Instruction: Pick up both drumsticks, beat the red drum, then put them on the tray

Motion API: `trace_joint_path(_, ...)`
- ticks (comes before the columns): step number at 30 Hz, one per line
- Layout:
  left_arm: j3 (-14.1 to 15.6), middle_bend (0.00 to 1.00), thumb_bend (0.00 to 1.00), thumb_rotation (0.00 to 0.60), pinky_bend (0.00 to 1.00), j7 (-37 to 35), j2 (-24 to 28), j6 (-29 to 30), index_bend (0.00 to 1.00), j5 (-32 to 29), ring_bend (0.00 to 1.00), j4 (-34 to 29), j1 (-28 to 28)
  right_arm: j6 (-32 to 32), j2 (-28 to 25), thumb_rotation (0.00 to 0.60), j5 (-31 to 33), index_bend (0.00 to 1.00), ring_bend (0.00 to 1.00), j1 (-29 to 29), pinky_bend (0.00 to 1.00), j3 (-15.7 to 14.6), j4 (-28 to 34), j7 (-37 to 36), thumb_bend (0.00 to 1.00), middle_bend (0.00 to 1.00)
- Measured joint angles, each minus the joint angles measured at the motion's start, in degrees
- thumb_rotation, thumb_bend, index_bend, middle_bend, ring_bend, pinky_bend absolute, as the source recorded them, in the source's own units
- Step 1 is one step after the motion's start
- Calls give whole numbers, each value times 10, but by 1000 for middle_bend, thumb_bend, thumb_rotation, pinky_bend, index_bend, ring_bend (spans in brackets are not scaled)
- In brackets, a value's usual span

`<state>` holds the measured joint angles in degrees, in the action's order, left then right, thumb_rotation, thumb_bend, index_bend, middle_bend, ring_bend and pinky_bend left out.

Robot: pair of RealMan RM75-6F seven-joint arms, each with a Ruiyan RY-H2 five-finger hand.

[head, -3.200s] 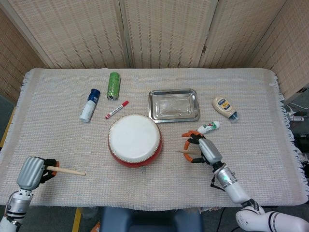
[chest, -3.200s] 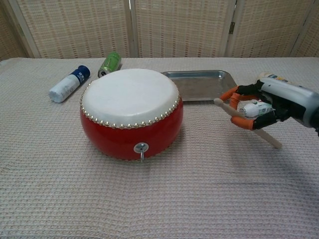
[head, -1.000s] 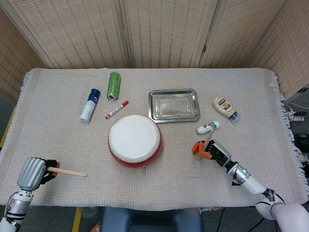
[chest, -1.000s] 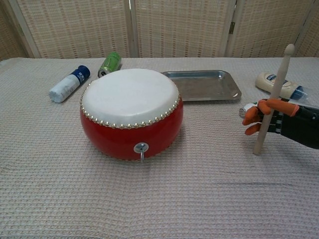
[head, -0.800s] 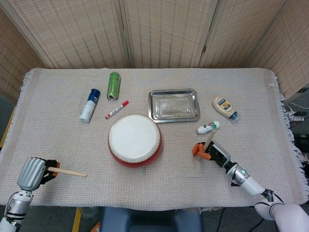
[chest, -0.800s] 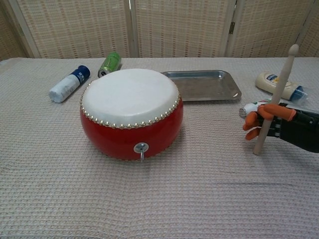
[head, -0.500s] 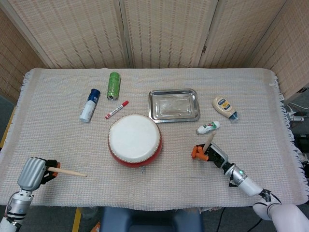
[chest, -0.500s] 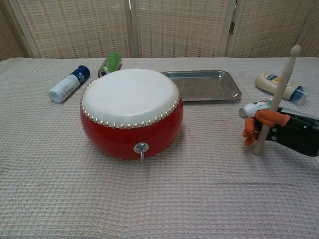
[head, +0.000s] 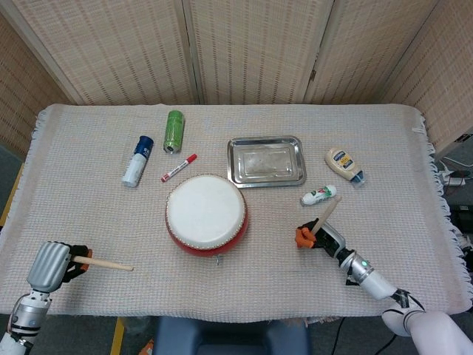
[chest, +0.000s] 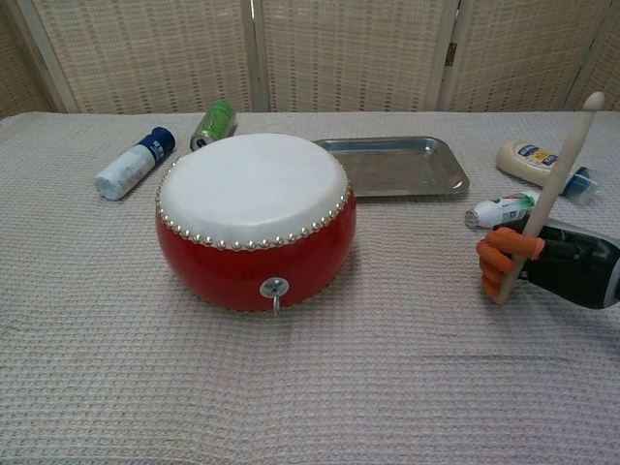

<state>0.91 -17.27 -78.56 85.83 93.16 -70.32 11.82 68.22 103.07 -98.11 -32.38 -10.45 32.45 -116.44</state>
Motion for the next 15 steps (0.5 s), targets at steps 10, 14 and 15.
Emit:
trace_joint_path(10, -1, 1000, 562, 600, 1000, 0, -4, 1, 947, -3, 1000, 11, -2, 11, 14, 600, 15, 1000, 970, 5, 929, 18, -1, 42, 645, 995)
trace_joint_path(14, -1, 1000, 563, 600, 1000, -2, -5, -2, 947, -4, 1000, 16, -2, 28, 14, 600, 16, 1000, 1000, 6, 998, 24, 1, 62, 720, 1000)
trace_joint_path(15, -1, 1000, 562, 600, 1000, -2, -5, -2, 947, -4, 1000, 17, -1, 31, 13, 600, 15, 1000, 1000, 5, 1000, 25, 2, 69, 741, 1000)
